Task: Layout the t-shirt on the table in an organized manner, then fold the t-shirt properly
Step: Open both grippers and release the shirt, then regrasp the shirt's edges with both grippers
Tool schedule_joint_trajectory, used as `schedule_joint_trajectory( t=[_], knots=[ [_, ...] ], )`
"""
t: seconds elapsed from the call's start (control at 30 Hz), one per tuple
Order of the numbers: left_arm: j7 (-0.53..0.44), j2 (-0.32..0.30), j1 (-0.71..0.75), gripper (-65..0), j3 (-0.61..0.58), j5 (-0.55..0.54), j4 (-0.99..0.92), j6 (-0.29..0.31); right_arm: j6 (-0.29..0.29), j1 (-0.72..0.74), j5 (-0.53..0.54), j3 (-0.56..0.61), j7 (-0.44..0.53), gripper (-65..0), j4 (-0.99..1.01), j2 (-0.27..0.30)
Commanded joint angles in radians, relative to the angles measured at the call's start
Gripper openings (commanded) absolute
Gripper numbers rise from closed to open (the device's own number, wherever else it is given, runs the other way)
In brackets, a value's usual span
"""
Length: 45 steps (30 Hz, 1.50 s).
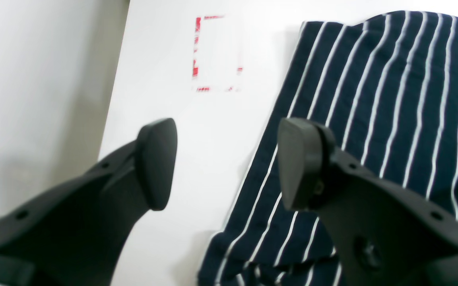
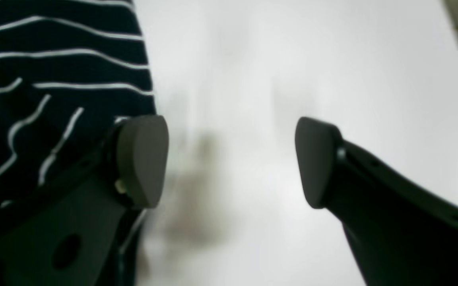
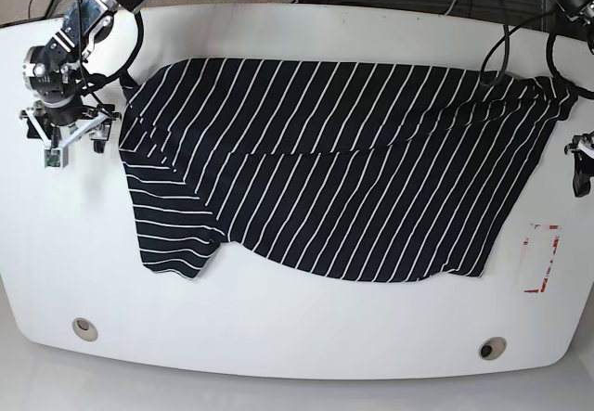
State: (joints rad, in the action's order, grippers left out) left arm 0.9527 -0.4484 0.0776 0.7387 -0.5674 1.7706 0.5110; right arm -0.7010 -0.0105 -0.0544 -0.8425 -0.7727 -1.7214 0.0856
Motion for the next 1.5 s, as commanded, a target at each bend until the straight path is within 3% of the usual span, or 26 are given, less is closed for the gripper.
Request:
schedule_joint_trajectory(
  t=[0.0,0.37,0.63,1.0,1.33,1.43,1.47],
  knots=[
    [-0.021,-0.005,-0.037,-27.2,-0.02,-0.015,0.013,-0.019,0.003,0.039,0.012,0.009,0.022,-18.2,0.064,0.018],
    [-0.022,0.013,-0.065,-27.2,-0.115,-0.016,0.012,-0.062,0.003,0.096,0.006,0.013,0.022,-18.2,0.168,-0.031],
    [-0.022,0.04,-0.078,-27.2,-0.109,-0.015,0.012,-0.062,0.003,0.09,0.006,0.064,0.022,-18.2,0.189,-0.063],
    [-0.022,0.041,-0.08,-27.2,-0.11,-0.015,0.002,-0.062,0.003,0.099,0.012,0.085,0.031,-18.2,0.281,-0.065],
    [-0.024,0.041,-0.141,-27.2,-0.112,-0.015,-0.174,-0.062,0.003,0.091,0.009,0.084,0.088,-18.5,0.317,-0.062],
    [-0.025,0.041,-0.169,-27.2,-0.112,-0.015,-0.226,-0.062,0.003,0.091,0.006,0.084,0.088,-22.2,0.317,-0.062],
    [-0.025,0.041,-0.192,-27.2,-0.112,-0.015,-0.257,-0.062,0.003,0.091,0.006,0.084,0.088,-28.1,0.315,-0.062]
  ],
)
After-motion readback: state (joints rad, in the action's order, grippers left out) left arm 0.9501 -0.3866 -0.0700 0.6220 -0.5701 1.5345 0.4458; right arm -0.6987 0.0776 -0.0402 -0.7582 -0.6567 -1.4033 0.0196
